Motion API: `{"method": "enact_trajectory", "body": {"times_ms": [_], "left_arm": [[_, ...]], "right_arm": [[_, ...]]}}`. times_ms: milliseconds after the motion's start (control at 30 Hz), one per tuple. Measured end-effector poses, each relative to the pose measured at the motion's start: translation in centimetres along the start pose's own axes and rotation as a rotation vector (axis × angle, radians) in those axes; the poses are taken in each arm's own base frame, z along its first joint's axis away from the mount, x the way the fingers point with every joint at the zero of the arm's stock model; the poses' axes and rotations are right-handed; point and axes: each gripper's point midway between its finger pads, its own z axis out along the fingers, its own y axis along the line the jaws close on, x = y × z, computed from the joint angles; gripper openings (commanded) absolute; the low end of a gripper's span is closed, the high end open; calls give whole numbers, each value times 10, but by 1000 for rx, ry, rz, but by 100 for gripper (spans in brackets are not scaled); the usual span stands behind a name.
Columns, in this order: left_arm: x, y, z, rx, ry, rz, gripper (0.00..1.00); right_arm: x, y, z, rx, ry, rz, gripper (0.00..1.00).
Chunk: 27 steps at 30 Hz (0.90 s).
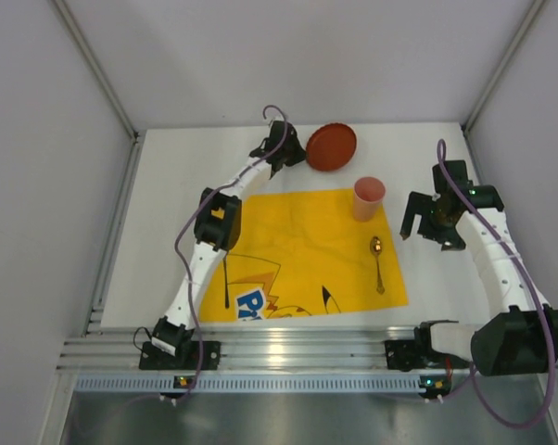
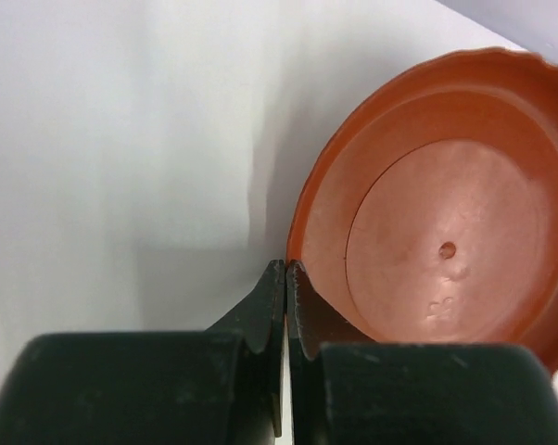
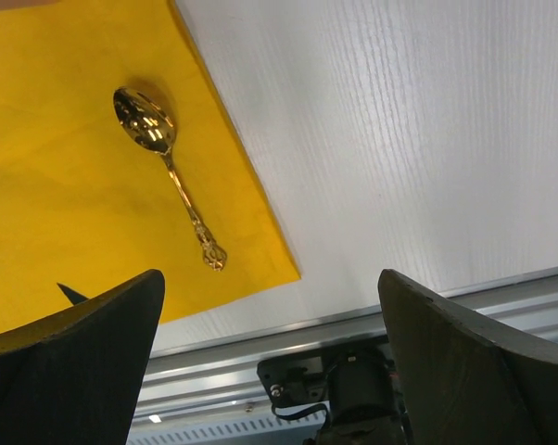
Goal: Set the dinner table for one person
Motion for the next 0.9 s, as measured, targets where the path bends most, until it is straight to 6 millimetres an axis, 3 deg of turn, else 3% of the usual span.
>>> {"method": "enact_trajectory", "body": {"times_ms": [133,267,367,500,567,667,767,900], "left_arm": [[-19,21,-17,-64,0,1,0],[-53,34,-48,-112,-16,15,0],[-82,26,-88,-115,-40,43,0],[-85,-2,-157,-92,-34,98,0],[-70,-17,-197,-77,-14,141,0],[-30,-29,-246,-64,40,207,0],[29,-24,-286,-62,135,265,0],[112,4,-327,-115,281,318,0]], "right_arm": [[-1,3,-5,-26,-21,4,100],[-2,11,-9,-66,-37,1,100],[-4,17,-13,-98,-54,-1,100],[-6,25,-22,-149,-93,7,100],[-6,29,-29,-180,-115,6,100],[-3,34,-41,-225,-150,3,100],[6,36,-49,-259,-174,-4,100],[23,37,-51,-288,-180,-18,100]]}}
